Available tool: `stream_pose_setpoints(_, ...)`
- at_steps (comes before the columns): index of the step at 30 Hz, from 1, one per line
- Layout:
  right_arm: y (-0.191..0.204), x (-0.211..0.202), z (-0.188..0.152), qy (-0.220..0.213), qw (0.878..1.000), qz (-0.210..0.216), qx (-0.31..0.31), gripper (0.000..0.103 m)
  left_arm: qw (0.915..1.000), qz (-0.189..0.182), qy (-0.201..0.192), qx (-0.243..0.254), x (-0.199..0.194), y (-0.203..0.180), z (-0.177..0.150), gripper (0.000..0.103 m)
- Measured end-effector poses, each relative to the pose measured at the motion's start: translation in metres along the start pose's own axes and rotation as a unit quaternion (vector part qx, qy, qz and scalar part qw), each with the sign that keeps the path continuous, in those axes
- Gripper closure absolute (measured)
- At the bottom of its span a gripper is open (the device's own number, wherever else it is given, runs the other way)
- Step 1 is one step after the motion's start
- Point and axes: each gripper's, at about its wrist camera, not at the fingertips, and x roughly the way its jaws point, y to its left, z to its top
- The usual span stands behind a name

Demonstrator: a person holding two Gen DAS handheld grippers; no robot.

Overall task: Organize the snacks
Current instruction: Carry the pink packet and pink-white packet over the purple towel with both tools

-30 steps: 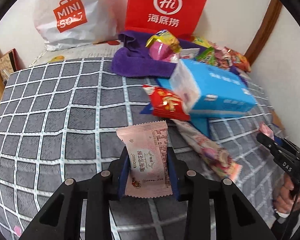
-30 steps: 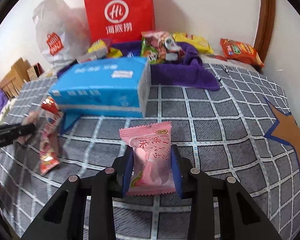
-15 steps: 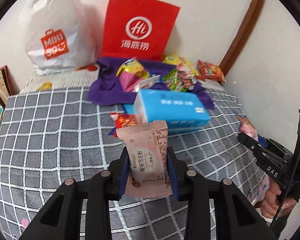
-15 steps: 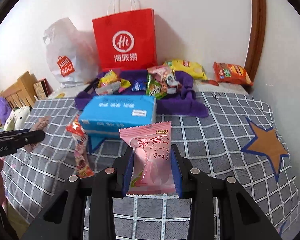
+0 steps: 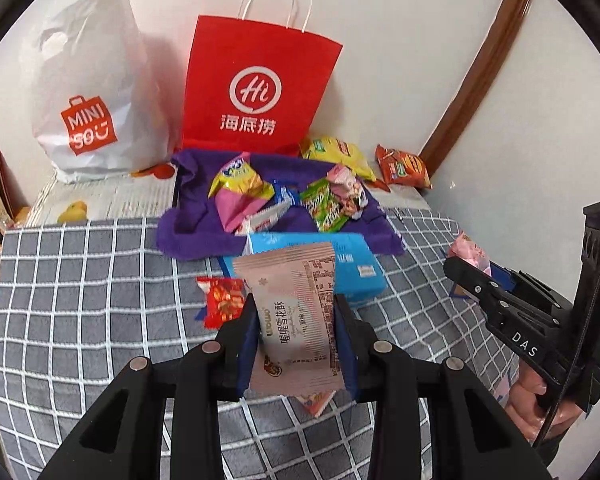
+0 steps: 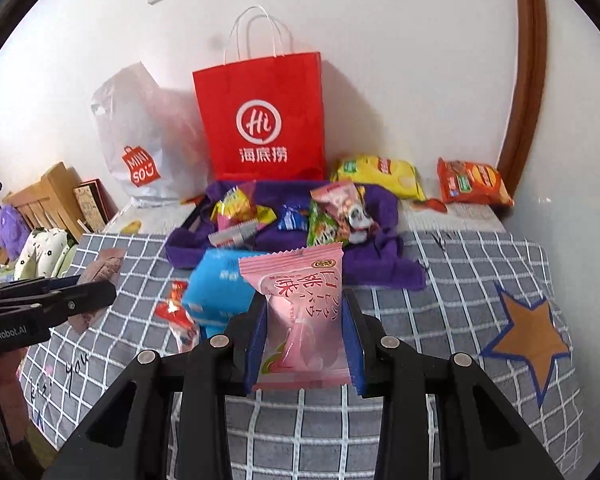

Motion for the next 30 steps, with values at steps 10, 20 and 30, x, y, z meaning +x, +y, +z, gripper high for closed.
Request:
stream_pose_setpoints(10,0.012,0.014,0.036,-0.007,1.000,0.006,-0.017,0.068,0.9999,-0.001,-0.013,0.000,0.002,0.003,0.028,0.070)
stream_pose_setpoints(20,0.015,0.036,0.067,-0.007,1.000,0.009,-0.027,0.068,0.9998,0.001,-0.021,0.001,0.013,0.010,0.060,0.070)
stream_pose_setpoints(30,0.004,0.066,0.107,-0.022,1.000,0.010,-0.016,0.068,0.9994,0.020,-0.025,-0.010,0.035,0.035,0.108,0.070)
